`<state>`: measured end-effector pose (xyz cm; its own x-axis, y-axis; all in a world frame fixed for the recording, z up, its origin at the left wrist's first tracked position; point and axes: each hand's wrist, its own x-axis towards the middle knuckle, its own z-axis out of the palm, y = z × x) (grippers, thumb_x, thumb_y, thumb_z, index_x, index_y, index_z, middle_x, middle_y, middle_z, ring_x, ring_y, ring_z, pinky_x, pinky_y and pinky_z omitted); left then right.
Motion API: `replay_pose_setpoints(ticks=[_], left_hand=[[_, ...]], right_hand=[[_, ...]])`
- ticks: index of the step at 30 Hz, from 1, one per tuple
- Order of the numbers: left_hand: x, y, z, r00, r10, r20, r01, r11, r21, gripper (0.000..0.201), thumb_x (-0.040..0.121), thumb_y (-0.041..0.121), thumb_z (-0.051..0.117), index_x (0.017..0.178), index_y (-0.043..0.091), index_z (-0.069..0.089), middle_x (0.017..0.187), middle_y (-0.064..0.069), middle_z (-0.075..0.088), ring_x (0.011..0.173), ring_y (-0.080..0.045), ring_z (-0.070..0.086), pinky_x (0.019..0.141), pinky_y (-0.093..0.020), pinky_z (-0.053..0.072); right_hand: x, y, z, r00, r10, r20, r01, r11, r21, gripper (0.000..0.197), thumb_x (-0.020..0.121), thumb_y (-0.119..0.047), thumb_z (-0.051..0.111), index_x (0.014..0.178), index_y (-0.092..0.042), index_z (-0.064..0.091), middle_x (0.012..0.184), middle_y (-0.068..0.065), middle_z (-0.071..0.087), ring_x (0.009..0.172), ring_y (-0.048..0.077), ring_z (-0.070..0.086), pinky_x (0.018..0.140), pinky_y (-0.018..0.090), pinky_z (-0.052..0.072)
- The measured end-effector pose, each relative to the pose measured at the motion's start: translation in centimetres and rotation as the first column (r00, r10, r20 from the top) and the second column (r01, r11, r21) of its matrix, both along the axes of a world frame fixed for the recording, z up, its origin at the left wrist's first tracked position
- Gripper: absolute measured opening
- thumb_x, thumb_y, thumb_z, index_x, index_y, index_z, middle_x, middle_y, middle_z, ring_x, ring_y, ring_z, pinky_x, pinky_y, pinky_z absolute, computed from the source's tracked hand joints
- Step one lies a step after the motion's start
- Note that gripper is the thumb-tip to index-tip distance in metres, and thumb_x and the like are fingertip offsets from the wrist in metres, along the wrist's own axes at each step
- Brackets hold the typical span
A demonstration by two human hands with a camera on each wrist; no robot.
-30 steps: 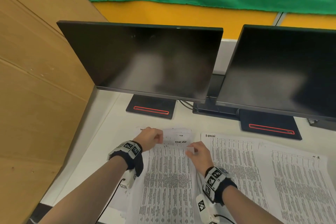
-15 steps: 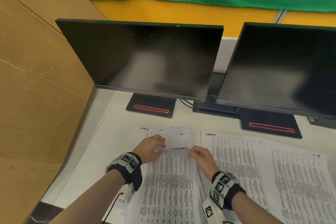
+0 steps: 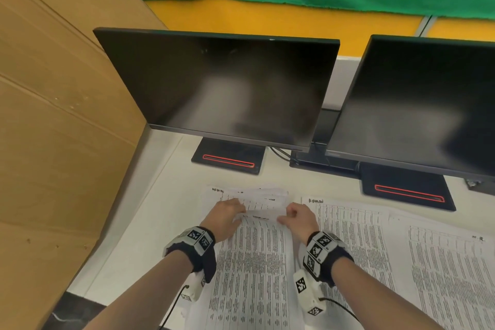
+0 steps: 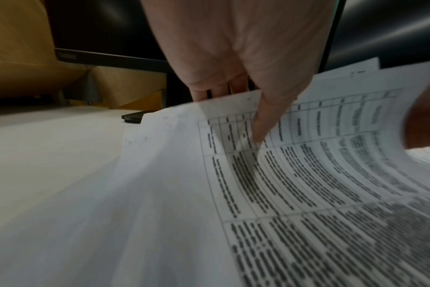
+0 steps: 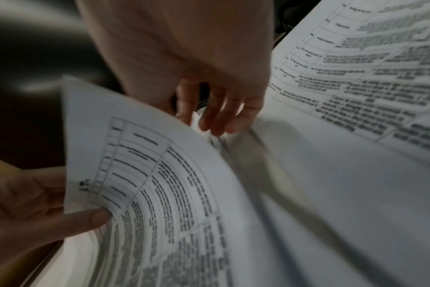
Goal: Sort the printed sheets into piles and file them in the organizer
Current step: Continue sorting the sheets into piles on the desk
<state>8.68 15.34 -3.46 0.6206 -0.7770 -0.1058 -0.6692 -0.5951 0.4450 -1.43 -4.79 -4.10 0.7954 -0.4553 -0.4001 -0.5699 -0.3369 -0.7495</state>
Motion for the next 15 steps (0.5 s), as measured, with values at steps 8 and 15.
replay_pose_setpoints(ticks=[8, 15], left_hand=[[0.7, -0.2, 0.9, 0.994, 0.065, -0.087, -0.06, 0.996, 0.06, 0.019, 0.089, 0.011, 0.051, 0.105, 0.009, 0.063, 0.103, -0.007, 0.064, 0.096, -0.024, 0.058, 0.08, -0.026, 0.041], [2.7, -0.2, 1.1, 0.979, 0.106, -0.174, -0.059, 0.965, 0.254, 0.038, 0.087, 0.009, 0.052, 0.123, 0.017, 0.054, 0.134, 0.0, 0.052, 0.124, -0.022, 0.045, 0.104, -0.04, 0.033]], right_hand=[[0.9, -0.3, 0.0, 0.998, -0.066, 0.02, 0.061, 0.975, 0.214, 0.027, 0.097, -0.027, 0.04, 0.098, -0.019, 0.066, 0.096, 0.004, 0.065, 0.085, 0.018, 0.059, 0.092, 0.042, 0.049], [1.8, -0.1, 0.6, 0.989, 0.109, -0.104, -0.112, 0.993, -0.029, 0.022, 0.09, -0.008, 0.049, 0.092, -0.027, 0.061, 0.113, 0.005, 0.062, 0.1, 0.028, 0.062, 0.09, 0.042, 0.052]])
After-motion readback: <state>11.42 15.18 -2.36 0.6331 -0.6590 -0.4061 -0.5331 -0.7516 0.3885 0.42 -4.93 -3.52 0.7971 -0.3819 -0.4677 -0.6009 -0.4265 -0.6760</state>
